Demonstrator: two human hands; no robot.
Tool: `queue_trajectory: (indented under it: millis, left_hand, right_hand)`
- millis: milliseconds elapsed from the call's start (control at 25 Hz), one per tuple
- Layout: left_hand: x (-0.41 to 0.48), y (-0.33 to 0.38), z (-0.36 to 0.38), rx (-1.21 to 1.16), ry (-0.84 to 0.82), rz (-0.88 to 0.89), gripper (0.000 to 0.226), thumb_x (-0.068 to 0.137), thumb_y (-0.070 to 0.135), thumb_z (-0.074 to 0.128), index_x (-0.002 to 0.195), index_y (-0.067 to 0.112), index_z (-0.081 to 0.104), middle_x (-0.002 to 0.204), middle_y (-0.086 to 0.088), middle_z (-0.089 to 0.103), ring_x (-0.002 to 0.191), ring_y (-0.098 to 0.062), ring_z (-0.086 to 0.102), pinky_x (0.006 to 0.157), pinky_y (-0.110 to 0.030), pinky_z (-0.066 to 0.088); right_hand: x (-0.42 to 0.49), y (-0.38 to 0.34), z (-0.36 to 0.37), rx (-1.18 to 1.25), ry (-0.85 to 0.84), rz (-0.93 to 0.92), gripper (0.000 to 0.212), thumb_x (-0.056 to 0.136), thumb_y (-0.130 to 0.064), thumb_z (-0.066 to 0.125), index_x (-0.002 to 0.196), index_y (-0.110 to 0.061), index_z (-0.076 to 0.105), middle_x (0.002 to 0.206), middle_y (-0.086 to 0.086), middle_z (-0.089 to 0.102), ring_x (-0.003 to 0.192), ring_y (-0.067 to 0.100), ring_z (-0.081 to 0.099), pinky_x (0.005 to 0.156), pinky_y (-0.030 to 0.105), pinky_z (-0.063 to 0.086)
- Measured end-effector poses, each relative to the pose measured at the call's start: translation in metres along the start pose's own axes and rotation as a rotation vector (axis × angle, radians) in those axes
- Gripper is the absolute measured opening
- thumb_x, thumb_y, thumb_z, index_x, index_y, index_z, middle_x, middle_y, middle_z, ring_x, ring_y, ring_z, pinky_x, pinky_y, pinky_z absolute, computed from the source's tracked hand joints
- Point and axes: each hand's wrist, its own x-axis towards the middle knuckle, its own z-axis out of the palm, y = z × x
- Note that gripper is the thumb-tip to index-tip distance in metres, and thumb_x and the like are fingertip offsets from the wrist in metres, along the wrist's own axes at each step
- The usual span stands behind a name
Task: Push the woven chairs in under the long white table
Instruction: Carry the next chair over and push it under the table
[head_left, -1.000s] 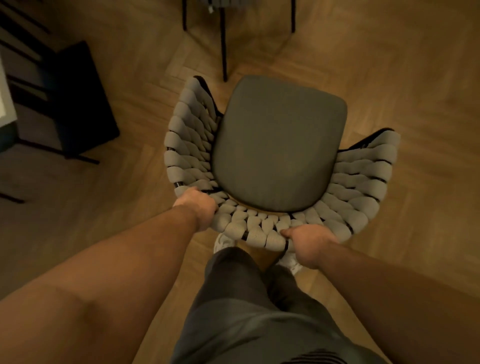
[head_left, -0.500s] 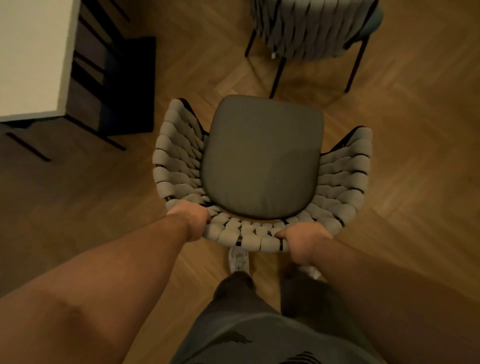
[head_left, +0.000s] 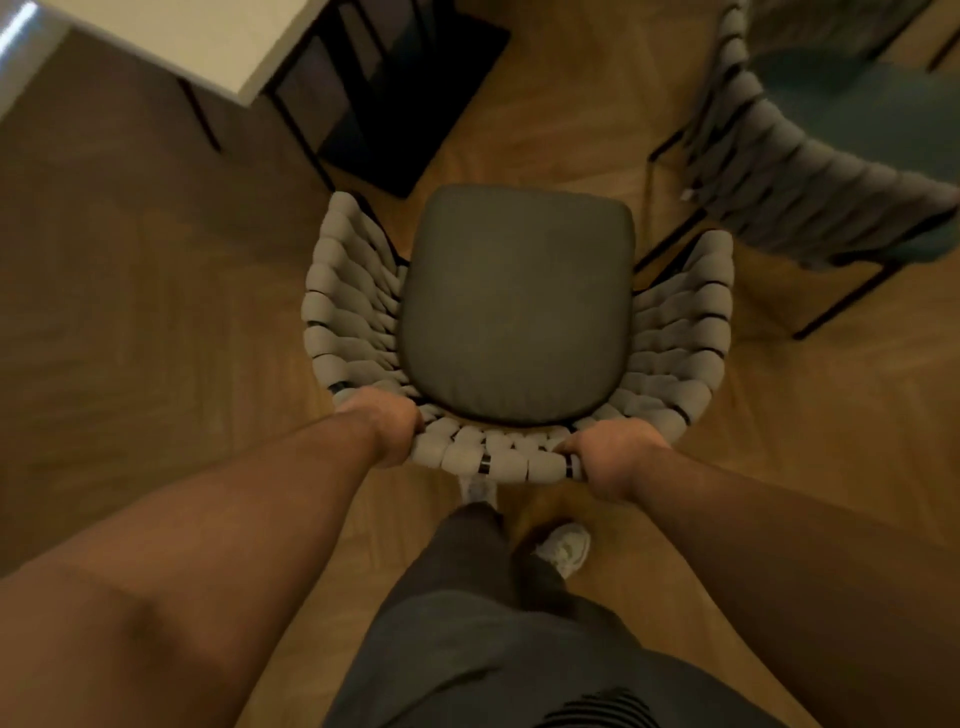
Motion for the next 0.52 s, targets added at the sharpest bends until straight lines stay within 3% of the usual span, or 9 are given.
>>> queue_trajectory:
  millis: [200,520]
  left_hand:
    - [0.013,0.008,-0.013,-0.193,-0.014,-0.063,0.034,0.094,0.027,0.058,0.124,0.038,0.071,0.115,0.002,0.072,0.106,-0.024,0.068,0.081,-0.037,0.052]
    - [0.044,0.015,-0.067,-0.397,-0.025,-0.185,0.039,0.095,0.02,0.061,0.129,0.038,0.069,0.116,0.002,0.071,0.105,-0.022,0.066,0.088,-0.038,0.057]
  right_hand:
    - [0.025,0.04,-0.043,-0.163,0.02,-0.071,0.05,0.1,-0.023,0.061,0.143,-0.047,0.054,0.121,-0.004,0.068,0.111,0.021,0.064,0.095,0.04,0.054]
    - [0.068,0.112,-0.115,-0.321,-0.006,-0.19,0.048,0.097,-0.022,0.063,0.138,-0.047,0.058,0.11,-0.008,0.067,0.103,0.018,0.064,0.096,0.041,0.054]
